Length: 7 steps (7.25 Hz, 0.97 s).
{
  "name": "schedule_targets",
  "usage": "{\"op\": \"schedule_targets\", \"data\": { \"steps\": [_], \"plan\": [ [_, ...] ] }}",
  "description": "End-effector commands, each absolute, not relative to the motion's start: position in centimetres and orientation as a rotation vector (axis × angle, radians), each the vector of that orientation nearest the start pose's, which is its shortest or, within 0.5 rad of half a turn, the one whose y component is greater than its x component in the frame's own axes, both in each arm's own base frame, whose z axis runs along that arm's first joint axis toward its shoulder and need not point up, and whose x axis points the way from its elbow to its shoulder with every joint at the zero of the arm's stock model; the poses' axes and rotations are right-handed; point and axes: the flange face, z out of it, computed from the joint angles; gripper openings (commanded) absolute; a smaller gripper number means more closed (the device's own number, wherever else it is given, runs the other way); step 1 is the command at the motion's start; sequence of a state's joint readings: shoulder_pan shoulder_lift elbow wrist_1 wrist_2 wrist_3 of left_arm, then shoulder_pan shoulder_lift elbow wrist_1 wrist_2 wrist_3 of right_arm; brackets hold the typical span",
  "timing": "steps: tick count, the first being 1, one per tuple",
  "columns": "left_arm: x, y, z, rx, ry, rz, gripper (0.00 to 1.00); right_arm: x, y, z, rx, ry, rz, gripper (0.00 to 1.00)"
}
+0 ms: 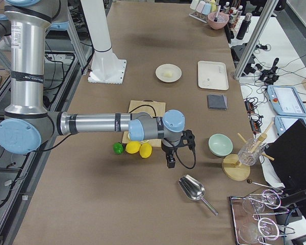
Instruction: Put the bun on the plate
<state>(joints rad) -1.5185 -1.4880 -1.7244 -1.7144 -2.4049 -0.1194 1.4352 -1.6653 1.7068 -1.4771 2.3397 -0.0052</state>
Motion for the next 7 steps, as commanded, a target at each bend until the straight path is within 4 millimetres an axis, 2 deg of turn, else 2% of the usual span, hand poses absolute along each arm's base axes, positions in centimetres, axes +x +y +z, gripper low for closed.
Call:
{"op": "schedule_targets", "data": {
  "steps": [1,3,5,7],
  "plan": [
    [-3.4,-47.0,59.9,0.136,0.845,0.033,0.97,0.1,-46.6,62.5,0.082,-0.775,-0.188,1.0],
    [-3.4,-47.2,60.6,0.128,0.837,0.032,0.97,0.0,-46.6,62.5,0.08,-0.78,-0.187,1.0],
    [-3.5,-47.0,59.6,0.147,0.844,0.038,0.97,0.1,-46.3,63.3,0.066,-0.77,-0.181,1.0],
    [-3.5,-47.0,60.0,0.14,0.836,0.036,0.97,0.3,-46.0,64.0,0.054,-0.766,-0.174,1.0]
  ]
}}
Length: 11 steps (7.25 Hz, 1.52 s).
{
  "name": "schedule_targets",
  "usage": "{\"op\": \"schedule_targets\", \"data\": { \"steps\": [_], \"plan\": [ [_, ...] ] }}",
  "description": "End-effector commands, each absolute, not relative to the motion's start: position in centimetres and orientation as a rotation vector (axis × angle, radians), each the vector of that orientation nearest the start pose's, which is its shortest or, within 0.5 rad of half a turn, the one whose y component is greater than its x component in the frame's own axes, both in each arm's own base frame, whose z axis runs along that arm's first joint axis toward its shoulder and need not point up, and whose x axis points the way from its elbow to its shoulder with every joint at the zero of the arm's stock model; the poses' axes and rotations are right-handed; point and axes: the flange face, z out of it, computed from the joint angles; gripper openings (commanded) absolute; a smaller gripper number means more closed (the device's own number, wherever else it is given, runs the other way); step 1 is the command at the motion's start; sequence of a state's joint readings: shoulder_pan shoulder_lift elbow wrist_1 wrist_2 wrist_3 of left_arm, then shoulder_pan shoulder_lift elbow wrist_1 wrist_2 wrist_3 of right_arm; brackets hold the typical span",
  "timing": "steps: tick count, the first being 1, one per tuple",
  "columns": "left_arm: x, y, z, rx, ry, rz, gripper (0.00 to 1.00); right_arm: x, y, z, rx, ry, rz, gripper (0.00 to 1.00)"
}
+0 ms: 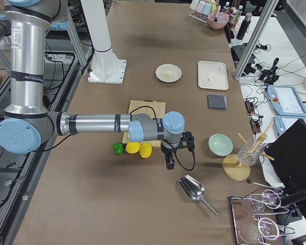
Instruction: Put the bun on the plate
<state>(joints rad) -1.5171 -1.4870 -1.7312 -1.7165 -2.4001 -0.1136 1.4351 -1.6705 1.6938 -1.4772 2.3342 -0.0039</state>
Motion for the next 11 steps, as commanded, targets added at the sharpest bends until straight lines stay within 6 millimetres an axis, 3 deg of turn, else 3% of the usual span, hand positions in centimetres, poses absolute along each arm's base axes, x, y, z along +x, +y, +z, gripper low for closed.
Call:
{"op": "schedule_targets", "data": {
  "steps": [1,11],
  "plan": [
    [-3.51,-46.99,60.22,0.136,0.834,0.034,0.97,0.27,-46.01,63.94,0.055,-0.766,-0.175,1.0],
    [-3.35,-46.98,60.88,0.121,0.836,0.025,0.97,0.34,-45.98,63.46,0.065,-0.777,-0.177,1.0]
  ]
}}
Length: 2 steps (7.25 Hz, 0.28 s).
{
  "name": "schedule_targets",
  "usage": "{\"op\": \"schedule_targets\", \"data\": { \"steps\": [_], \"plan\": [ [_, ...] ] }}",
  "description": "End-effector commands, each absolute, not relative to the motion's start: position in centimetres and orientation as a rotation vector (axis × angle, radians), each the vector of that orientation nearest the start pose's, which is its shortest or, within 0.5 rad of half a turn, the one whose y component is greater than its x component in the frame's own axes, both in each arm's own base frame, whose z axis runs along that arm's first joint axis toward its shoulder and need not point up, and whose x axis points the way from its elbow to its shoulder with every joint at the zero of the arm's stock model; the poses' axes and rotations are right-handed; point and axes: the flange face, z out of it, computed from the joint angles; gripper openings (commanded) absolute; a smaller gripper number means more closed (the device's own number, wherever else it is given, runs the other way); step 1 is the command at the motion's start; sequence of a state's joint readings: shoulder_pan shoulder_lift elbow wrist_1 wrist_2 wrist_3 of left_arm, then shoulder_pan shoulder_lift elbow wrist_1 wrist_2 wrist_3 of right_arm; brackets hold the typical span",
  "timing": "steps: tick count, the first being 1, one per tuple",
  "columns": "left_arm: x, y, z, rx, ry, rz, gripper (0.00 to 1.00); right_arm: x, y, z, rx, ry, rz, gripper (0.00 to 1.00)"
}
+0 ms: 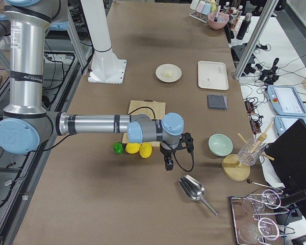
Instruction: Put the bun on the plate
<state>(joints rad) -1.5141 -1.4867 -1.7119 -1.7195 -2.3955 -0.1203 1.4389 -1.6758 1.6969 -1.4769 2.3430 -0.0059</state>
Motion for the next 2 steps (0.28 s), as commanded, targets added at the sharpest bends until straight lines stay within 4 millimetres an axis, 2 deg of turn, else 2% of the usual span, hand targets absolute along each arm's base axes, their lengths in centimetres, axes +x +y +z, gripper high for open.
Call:
{"op": "schedule_targets", "data": {
  "steps": [1,2],
  "plan": [
    [-3.36,-47.05,60.97,0.121,0.834,0.027,0.97,0.36,-45.89,63.7,0.059,-0.775,-0.175,1.0],
    [-3.34,-47.39,60.46,0.13,0.835,0.029,0.97,0.41,-45.8,63.96,0.055,-0.771,-0.173,1.0]
  ]
}}
